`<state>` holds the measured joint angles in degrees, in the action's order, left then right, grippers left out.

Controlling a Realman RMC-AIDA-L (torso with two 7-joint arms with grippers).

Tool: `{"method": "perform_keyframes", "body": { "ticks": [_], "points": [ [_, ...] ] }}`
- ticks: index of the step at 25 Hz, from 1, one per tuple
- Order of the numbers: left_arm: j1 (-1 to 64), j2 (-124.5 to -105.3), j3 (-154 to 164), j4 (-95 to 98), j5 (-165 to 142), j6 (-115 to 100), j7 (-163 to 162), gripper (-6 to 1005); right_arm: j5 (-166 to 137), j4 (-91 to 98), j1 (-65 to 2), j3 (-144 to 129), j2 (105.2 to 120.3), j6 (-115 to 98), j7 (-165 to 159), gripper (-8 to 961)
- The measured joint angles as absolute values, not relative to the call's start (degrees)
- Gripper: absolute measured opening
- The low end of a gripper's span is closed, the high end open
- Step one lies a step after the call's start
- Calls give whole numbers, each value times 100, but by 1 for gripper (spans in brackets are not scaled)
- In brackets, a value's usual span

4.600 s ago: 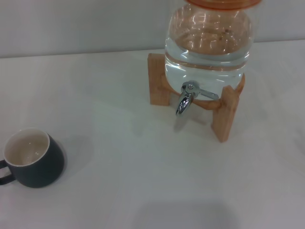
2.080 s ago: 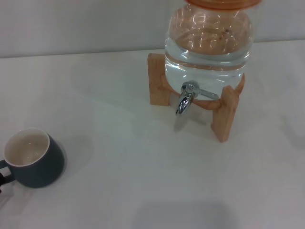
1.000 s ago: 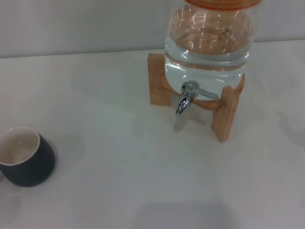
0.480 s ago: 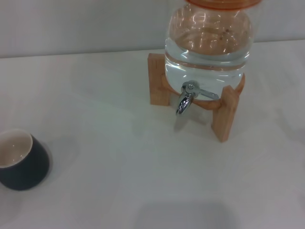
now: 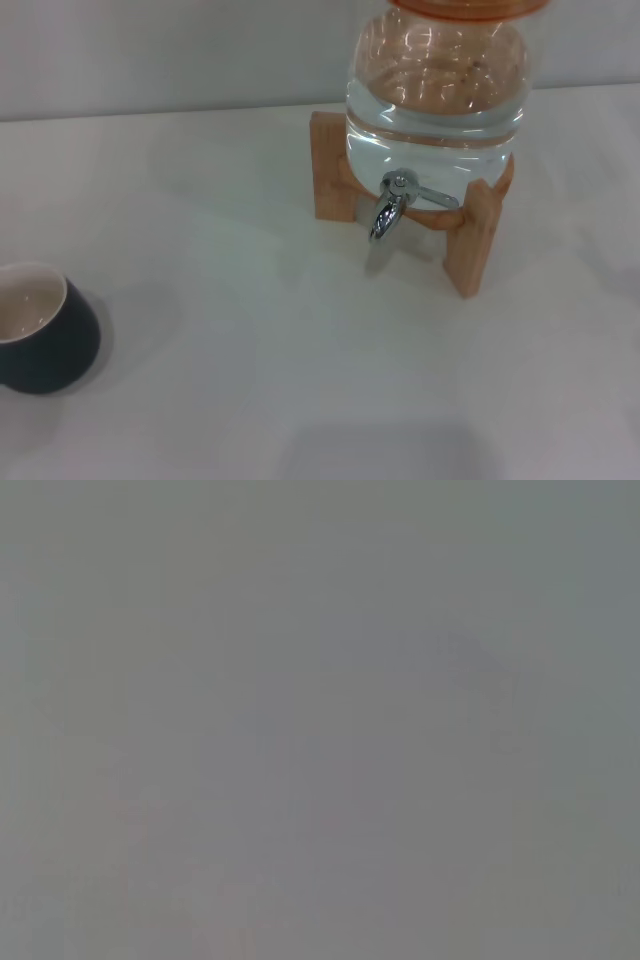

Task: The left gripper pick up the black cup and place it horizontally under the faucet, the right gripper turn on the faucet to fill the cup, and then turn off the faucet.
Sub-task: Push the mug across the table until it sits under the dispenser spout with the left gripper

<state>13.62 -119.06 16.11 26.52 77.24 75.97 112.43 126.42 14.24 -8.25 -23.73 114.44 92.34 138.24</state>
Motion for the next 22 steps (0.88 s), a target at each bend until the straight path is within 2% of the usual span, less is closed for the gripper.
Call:
{"method": "perform_keyframes", "body": {
  "ticks": [22],
  "points": [
    [2855, -11956, 3593, 2810, 7737, 7402, 10414, 213, 12643, 1433, -988, -2433, 11461, 9475, 13688, 808]
  ]
}}
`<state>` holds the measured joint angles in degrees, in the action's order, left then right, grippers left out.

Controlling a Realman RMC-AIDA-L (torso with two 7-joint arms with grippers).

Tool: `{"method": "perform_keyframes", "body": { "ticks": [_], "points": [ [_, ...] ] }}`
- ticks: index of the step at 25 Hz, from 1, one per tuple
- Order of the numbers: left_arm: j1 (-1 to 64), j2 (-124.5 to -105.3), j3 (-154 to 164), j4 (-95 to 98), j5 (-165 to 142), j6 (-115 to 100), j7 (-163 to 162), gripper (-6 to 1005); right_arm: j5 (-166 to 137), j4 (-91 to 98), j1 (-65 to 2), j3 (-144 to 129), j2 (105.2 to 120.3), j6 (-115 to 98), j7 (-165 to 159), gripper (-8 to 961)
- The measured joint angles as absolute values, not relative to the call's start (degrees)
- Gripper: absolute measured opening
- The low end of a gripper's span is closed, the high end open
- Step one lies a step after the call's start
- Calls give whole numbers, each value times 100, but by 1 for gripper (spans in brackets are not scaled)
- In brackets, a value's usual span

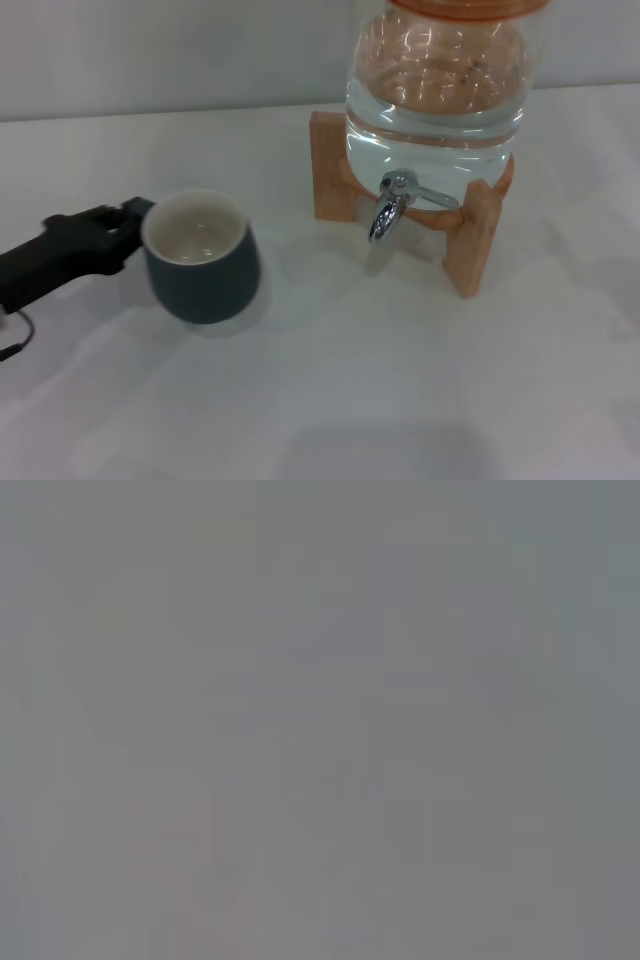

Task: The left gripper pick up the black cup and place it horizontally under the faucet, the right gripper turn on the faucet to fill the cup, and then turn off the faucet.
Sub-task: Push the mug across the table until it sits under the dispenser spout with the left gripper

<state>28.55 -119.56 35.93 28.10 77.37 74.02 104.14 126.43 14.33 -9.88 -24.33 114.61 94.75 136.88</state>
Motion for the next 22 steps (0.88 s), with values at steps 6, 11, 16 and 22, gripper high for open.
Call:
{"method": "perform_keyframes", "body": {
  "ticks": [6, 11, 16, 22],
  "points": [
    [3066, -11977, 4637, 2715, 8200, 6971, 10142, 211, 12621, 1432, -1046, -2435, 11468, 9568, 13685, 808],
    [3083, -11975, 5998, 2823, 9023, 6411, 9957, 212, 12606, 1433, -1072, -2445, 11470, 9603, 13684, 808],
    [3026, -11976, 6979, 3190, 9401, 5871, 9640, 212, 12603, 1431, -1081, -2444, 11470, 9628, 13684, 808],
    [3004, -11971, 7840, 3335, 9819, 5416, 9496, 211, 12603, 1400, -1090, -2443, 11469, 9650, 13684, 808]
  ]
}}
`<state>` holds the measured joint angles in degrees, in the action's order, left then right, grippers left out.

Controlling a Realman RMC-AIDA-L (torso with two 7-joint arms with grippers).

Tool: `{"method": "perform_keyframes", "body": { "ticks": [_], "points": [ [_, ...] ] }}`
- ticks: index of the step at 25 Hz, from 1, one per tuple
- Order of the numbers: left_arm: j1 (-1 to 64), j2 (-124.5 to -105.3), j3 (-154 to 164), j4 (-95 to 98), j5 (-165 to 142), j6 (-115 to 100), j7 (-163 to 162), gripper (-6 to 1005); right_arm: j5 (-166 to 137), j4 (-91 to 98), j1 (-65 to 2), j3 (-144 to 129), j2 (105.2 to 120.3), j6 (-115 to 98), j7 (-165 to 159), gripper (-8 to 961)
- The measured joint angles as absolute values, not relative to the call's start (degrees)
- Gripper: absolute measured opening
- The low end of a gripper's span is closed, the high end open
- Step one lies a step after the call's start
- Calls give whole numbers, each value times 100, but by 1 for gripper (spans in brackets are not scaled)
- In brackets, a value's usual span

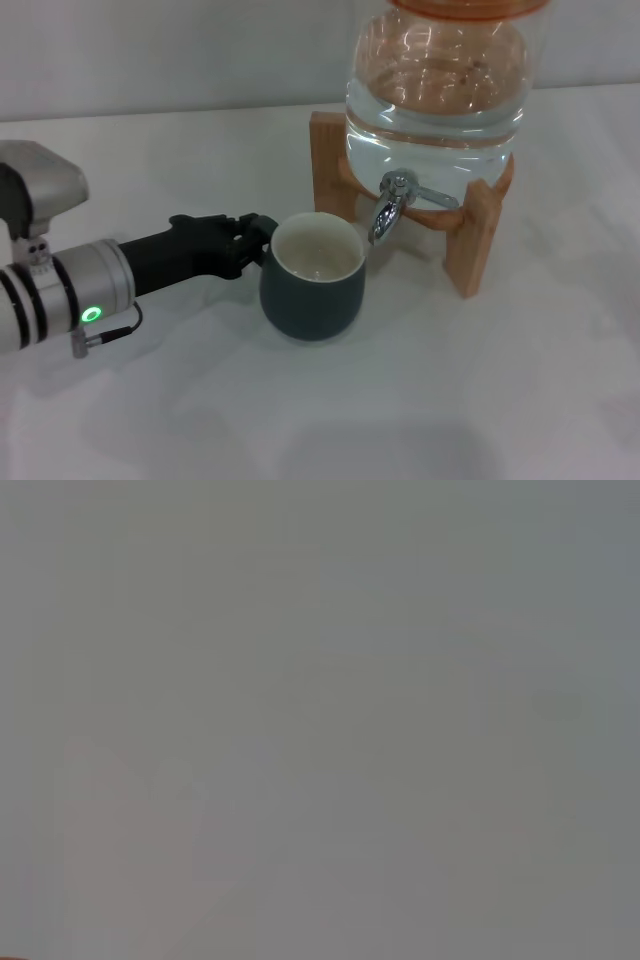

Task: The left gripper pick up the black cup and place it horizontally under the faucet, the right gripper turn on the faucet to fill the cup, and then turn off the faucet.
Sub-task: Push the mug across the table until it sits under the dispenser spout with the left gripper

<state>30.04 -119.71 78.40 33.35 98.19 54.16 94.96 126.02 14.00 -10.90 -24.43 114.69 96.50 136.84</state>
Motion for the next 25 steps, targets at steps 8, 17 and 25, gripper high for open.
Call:
{"method": "perform_keyframes", "body": {
  "ticks": [8, 17, 25],
  "points": [
    [2968, -11980, 8662, 3607, 10235, 4919, 9456, 209, 12598, 1383, -1112, -2446, 11469, 9648, 13684, 808],
    [3028, -11985, 8738, 3612, 10504, 4885, 9473, 208, 12594, 1362, -1140, -2452, 11478, 9632, 13688, 808],
    [3166, -11968, 9260, 3581, 10709, 4709, 9374, 206, 12594, 1353, -1177, -2513, 11479, 9625, 13703, 808]
  ]
}}
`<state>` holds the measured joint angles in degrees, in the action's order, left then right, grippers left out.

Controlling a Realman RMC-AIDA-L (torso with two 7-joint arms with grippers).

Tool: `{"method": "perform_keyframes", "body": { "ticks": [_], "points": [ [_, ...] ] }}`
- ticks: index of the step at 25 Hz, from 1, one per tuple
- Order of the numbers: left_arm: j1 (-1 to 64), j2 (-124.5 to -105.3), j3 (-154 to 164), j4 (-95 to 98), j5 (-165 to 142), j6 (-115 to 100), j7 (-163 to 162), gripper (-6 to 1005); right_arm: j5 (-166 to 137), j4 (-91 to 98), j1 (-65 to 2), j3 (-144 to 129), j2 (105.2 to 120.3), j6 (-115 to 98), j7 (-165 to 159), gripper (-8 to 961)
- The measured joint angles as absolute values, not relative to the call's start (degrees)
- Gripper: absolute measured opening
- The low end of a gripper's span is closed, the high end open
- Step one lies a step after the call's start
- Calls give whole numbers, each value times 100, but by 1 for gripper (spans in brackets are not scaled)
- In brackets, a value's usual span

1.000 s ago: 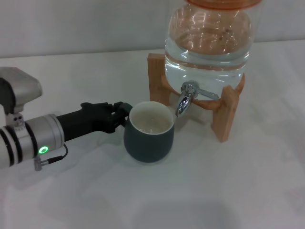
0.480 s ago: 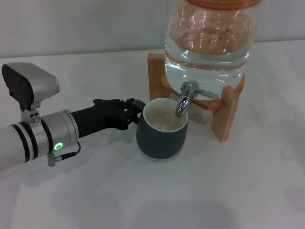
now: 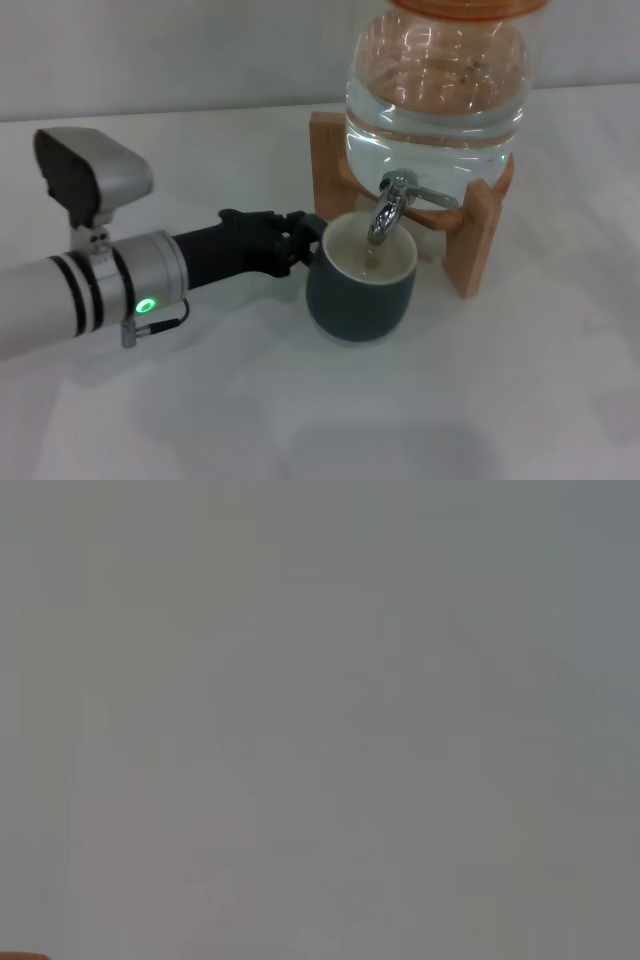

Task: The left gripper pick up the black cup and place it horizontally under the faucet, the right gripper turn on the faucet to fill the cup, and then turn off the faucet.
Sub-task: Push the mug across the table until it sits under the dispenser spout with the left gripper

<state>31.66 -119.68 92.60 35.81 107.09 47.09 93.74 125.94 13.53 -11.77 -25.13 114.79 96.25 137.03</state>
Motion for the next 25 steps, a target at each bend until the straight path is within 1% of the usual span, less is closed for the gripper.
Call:
{"method": "perform_keyframes", "body": {
  "ticks": [11, 16, 25],
  "points": [
    [3206, -11973, 9504, 3504, 10731, 4518, 9253, 205, 12595, 1338, -1173, -2556, 11487, 9629, 13692, 808],
    [3337, -11965, 9507, 3266, 10713, 4509, 9184, 203, 12595, 1336, -1161, -2594, 11488, 9623, 13688, 808],
    [3319, -11972, 9527, 3255, 10701, 4467, 9308, 199, 12595, 1298, -1141, -2593, 11487, 9614, 13685, 807]
  ]
}}
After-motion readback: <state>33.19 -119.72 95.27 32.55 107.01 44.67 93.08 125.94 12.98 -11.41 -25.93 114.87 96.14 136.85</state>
